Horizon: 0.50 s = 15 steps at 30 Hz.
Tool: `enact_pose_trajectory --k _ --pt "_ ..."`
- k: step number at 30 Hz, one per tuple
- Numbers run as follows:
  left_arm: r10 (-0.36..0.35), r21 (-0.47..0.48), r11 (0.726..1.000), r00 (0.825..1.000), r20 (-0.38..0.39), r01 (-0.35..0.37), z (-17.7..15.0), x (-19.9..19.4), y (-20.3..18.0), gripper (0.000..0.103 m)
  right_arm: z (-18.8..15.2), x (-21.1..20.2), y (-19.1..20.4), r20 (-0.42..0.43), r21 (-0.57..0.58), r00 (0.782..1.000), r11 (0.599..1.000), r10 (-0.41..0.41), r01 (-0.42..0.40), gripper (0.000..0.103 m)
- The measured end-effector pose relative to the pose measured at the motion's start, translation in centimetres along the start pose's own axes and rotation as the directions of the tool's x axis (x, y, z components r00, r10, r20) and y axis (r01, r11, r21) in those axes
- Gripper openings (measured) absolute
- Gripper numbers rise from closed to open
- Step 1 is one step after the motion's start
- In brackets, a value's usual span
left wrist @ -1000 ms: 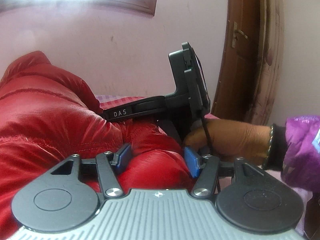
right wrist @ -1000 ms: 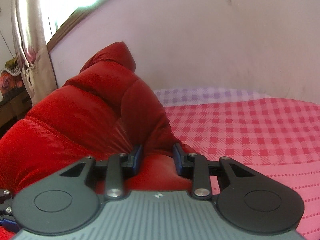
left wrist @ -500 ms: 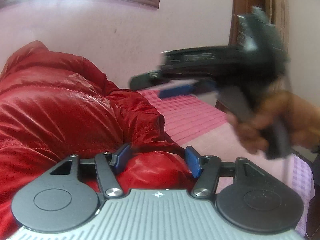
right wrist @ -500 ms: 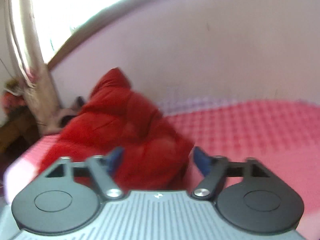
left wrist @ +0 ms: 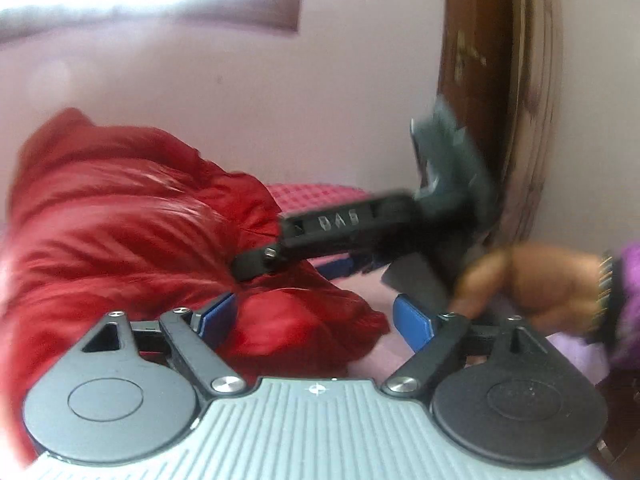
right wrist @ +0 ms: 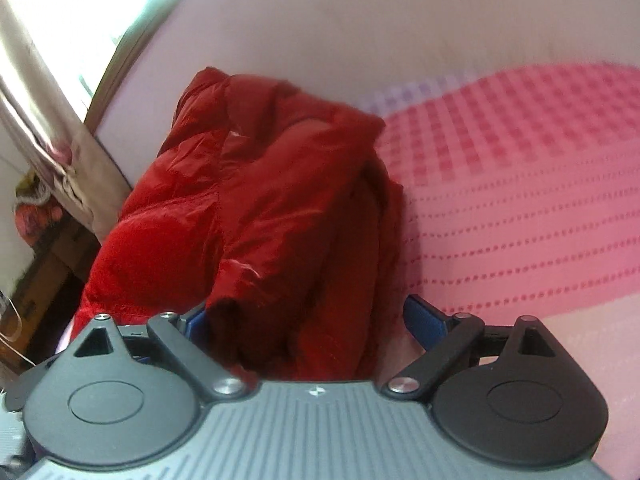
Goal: Fold large clothes
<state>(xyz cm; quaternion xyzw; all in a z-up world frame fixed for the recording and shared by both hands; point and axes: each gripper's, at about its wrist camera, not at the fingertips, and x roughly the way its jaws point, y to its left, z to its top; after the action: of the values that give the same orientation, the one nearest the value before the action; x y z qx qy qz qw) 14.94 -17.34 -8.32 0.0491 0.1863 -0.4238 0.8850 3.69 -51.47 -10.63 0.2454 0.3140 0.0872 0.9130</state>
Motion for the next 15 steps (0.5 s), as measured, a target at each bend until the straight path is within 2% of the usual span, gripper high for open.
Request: enact_pose_trajectory --k 1,3,5,6,8,10,11,13,15 --pt "0.006 -0.035 0.999 1.000 0.020 -0.005 0.1 -1.6 0.7 0.103 -0.1 0.0 -0.2 0.002 0.010 1.000 1.000 0.005 -0.005 0.097" --pt "0.047 -0.097 0.994 0.997 0.063 -0.041 0.4 -4.8 2.6 0.103 -0.4 0.2 -0.4 -0.004 0.016 1.000 1.000 0.003 -0.003 0.099" --pt "0.118 -0.162 0.981 0.991 0.070 -0.105 0.6 -7.4 5.3 0.103 -0.6 0.3 -0.6 -0.018 0.035 1.000 0.999 0.023 -0.022 0.100" --pt "0.130 -0.208 0.972 0.989 0.070 -0.113 0.6 -8.3 6.8 0.103 -0.6 0.4 -0.7 -0.021 0.046 0.999 0.999 0.028 -0.027 0.101" --pt "0.124 -0.297 0.949 0.991 0.044 -0.105 0.4 -9.1 10.0 0.103 -0.9 0.7 -0.8 -0.031 0.052 0.998 0.998 0.046 -0.045 0.102" --pt "0.120 -0.389 0.914 0.993 -0.014 -0.116 -0.1 -8.6 13.3 0.103 -0.9 1.3 -1.0 -0.039 0.078 0.996 0.994 0.074 -0.071 0.103" --pt "0.089 -0.442 0.892 0.996 -0.032 -0.094 -0.6 -8.1 14.8 0.103 -0.9 1.6 -1.3 -0.039 0.092 0.995 0.992 0.093 -0.089 0.103" --pt "-0.019 -0.552 0.834 0.998 -0.067 -0.021 -1.6 -6.5 17.6 0.103 -1.1 1.9 -1.6 -0.032 0.107 0.992 0.987 0.121 -0.117 0.103" --pt "-0.112 -0.622 0.783 0.989 -0.094 0.030 -2.7 -4.5 19.4 0.103 -1.1 2.1 -1.9 -0.025 0.120 0.989 0.983 0.142 -0.138 0.103"
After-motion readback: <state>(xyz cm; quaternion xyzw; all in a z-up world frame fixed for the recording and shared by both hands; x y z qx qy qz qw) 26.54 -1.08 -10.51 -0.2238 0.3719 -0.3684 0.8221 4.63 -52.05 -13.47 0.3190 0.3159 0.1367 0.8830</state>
